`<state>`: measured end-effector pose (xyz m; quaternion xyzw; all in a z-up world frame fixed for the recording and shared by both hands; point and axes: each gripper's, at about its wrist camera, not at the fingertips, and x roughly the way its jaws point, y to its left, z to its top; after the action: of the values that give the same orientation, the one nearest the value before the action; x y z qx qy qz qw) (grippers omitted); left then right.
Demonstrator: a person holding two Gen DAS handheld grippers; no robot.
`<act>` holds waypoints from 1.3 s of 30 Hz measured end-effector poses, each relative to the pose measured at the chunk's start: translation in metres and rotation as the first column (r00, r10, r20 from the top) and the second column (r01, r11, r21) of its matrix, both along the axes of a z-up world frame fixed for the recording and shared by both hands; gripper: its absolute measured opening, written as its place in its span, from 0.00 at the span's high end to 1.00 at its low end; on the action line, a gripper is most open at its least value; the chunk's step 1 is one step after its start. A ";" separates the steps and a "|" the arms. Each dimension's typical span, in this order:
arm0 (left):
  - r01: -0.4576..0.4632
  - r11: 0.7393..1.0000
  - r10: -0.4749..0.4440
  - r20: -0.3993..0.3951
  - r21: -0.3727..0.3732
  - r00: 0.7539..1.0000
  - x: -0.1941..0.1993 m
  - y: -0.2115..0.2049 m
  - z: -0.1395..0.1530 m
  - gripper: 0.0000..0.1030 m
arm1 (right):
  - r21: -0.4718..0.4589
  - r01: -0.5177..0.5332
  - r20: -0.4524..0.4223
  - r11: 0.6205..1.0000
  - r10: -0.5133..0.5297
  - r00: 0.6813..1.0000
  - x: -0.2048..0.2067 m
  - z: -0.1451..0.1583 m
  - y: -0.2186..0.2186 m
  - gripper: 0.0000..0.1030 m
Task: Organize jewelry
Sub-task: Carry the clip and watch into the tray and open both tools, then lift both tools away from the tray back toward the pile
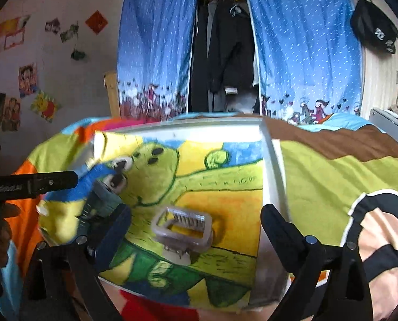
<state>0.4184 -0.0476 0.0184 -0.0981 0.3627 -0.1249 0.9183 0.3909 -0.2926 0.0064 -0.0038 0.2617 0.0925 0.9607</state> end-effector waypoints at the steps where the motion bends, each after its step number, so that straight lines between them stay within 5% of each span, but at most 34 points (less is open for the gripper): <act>1: -0.005 1.000 0.005 0.024 -0.008 1.000 -0.008 0.002 0.006 0.11 | 0.008 0.004 0.012 1.000 -0.004 1.000 -0.006 0.005 0.000 0.00; 4: -0.026 0.999 0.030 0.099 -0.036 0.995 -0.032 0.004 0.025 0.01 | 0.040 0.012 0.064 0.999 -0.015 0.998 -0.030 0.026 -0.001 0.00; 19: -0.081 0.996 0.086 0.328 -0.028 0.941 -0.180 0.037 0.082 0.01 | 0.109 -0.023 0.239 0.994 -0.004 0.971 -0.173 0.092 0.015 0.00; 29: -0.088 0.996 0.079 0.358 0.009 0.930 -0.269 0.043 0.079 0.01 | 0.088 -0.042 0.290 0.995 0.015 0.957 -0.256 0.094 0.031 0.00; 39: -0.077 0.994 0.052 0.292 0.077 0.955 -0.315 0.042 0.045 0.01 | 0.043 -0.079 0.241 0.996 0.067 0.968 -0.298 0.060 0.042 0.00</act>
<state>0.1036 -0.0053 0.0632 -0.0503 0.2262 -0.0919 0.9684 0.0929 -0.2502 0.0662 0.0008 0.1411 0.1335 0.9810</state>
